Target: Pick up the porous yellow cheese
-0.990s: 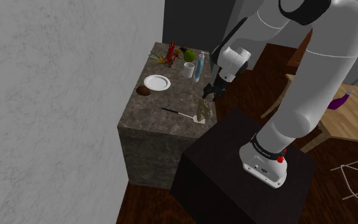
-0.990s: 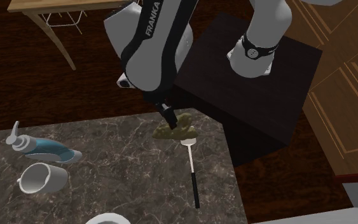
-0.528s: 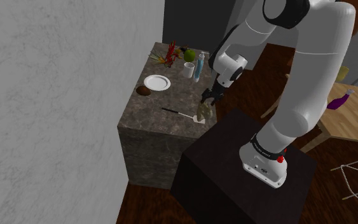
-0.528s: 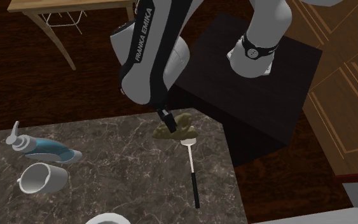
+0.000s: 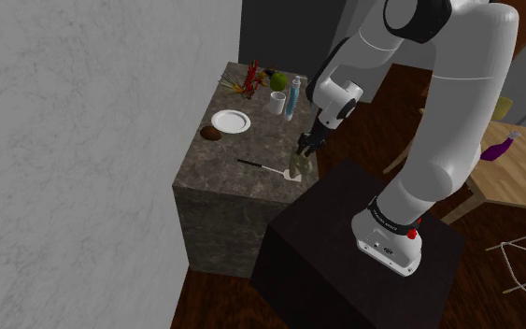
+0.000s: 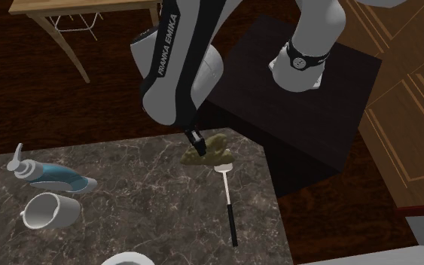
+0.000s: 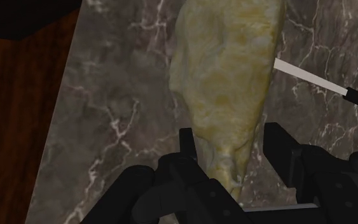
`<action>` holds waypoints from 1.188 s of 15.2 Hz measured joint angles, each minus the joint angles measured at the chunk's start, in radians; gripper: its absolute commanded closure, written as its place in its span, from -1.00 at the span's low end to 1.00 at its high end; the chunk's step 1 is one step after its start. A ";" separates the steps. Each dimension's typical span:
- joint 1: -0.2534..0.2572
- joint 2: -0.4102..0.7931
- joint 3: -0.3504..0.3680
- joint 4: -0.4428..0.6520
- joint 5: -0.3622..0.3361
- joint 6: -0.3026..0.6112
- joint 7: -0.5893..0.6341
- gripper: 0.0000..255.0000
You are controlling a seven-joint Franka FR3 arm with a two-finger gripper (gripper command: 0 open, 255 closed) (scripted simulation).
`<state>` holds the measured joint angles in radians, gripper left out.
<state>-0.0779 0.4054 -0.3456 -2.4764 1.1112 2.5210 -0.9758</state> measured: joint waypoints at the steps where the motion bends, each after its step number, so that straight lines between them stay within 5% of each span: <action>1: 0.000 0.000 0.000 0.000 0.000 0.000 0.000 1.00; 5: 0.007 -0.021 -0.009 -0.011 -0.021 -0.003 0.019 1.00; 18: 0.060 -0.239 -0.099 -0.085 -0.266 -0.049 0.235 1.00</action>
<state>-0.0176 0.1659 -0.4446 -2.5619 0.8449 2.4724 -0.7410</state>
